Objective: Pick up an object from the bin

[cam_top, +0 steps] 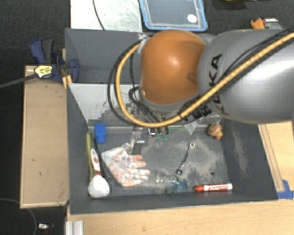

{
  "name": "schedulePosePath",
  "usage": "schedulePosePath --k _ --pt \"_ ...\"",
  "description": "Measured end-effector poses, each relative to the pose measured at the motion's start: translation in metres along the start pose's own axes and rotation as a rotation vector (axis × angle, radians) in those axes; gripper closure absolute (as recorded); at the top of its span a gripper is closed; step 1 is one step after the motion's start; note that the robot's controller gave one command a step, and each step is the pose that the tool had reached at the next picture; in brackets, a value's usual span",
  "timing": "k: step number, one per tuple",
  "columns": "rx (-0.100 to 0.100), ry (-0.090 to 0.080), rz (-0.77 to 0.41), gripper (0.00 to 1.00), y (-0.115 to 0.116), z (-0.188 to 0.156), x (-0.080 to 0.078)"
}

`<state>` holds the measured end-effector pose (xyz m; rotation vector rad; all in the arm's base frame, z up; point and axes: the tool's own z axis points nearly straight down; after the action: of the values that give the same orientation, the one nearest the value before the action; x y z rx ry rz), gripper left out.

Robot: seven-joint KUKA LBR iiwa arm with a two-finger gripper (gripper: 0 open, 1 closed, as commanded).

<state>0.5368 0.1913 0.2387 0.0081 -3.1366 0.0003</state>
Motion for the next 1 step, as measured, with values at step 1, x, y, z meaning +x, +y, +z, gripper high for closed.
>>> schedulePosePath --k 1 --pt "-0.002 -0.008 0.007 0.00 -0.0013 -0.0048 -0.0016"
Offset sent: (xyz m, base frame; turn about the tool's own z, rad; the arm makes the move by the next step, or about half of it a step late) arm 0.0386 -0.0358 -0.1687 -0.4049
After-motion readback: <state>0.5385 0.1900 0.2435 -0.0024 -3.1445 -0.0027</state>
